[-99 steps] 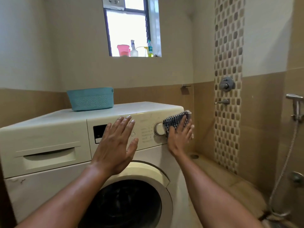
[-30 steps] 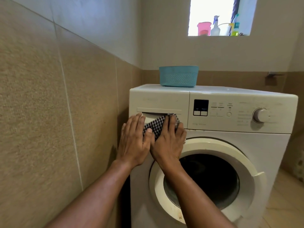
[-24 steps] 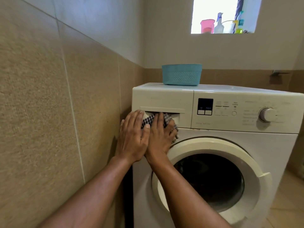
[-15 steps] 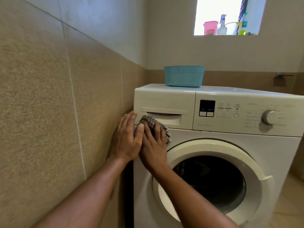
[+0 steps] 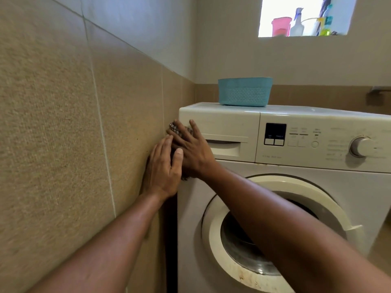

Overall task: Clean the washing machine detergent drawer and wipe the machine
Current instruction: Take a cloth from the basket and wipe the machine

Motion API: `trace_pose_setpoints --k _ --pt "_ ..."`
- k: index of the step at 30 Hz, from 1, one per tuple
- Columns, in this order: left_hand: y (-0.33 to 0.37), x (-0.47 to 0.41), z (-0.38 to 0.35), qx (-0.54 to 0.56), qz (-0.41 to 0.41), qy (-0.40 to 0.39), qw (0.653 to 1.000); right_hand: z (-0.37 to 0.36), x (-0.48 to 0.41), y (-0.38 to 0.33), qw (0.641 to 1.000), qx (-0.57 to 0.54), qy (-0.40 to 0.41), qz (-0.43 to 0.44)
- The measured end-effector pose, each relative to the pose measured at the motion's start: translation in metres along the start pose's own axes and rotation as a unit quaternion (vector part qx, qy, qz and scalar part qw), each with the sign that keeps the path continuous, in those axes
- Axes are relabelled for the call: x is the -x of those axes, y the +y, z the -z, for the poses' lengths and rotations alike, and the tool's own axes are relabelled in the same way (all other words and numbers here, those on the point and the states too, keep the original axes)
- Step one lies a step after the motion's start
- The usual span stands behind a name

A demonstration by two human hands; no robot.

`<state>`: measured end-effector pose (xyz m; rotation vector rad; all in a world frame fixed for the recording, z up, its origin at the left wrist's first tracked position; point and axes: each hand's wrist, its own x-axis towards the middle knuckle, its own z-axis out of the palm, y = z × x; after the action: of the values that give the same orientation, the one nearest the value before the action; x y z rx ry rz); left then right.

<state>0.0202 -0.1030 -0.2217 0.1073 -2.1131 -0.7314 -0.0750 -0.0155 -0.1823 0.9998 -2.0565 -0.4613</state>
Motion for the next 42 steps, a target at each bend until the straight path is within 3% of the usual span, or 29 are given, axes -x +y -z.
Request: trace_pose_setpoints --k 5,8,13,17,19,23,28,31,36,39,42 --pt "0.004 -0.003 -0.002 0.012 0.000 -0.005 1.000 0.027 -0.017 0.017 0.993 0.023 0.029 -0.110" --pt "0.011 -0.003 -0.008 0.004 0.009 -0.006 1.000 0.051 -0.025 0.066 0.974 -0.064 0.037 -0.214" --pt "0.029 0.006 -0.026 0.036 0.021 -0.023 0.999 0.015 0.059 0.100 0.943 -0.109 0.110 -0.296" --pt "0.041 0.016 -0.039 0.040 0.007 -0.024 0.999 -0.025 0.123 0.050 0.917 -0.151 0.088 -0.358" --pt "0.042 0.017 -0.040 0.037 -0.001 -0.022 0.999 -0.040 0.130 0.018 0.923 -0.159 0.068 -0.343" --pt "0.039 0.013 -0.034 0.041 0.003 0.010 0.999 -0.040 0.104 0.004 0.968 -0.113 0.050 -0.218" --pt "0.033 -0.011 -0.026 0.141 0.210 0.102 0.962 -0.019 0.057 0.016 0.996 -0.051 0.022 -0.076" --pt "0.035 -0.018 -0.021 0.157 0.196 0.157 0.955 -0.002 0.019 0.022 0.998 -0.046 0.020 -0.032" --pt "0.035 -0.050 -0.020 0.206 0.091 0.169 0.960 0.035 -0.055 0.045 0.997 -0.052 -0.009 -0.062" --pt "0.049 -0.074 -0.020 0.191 0.069 0.133 0.970 0.055 -0.083 0.077 0.970 -0.186 -0.081 -0.134" --pt "0.072 -0.084 -0.016 0.111 0.060 0.076 0.989 0.058 -0.074 0.101 0.941 -0.255 -0.169 -0.147"
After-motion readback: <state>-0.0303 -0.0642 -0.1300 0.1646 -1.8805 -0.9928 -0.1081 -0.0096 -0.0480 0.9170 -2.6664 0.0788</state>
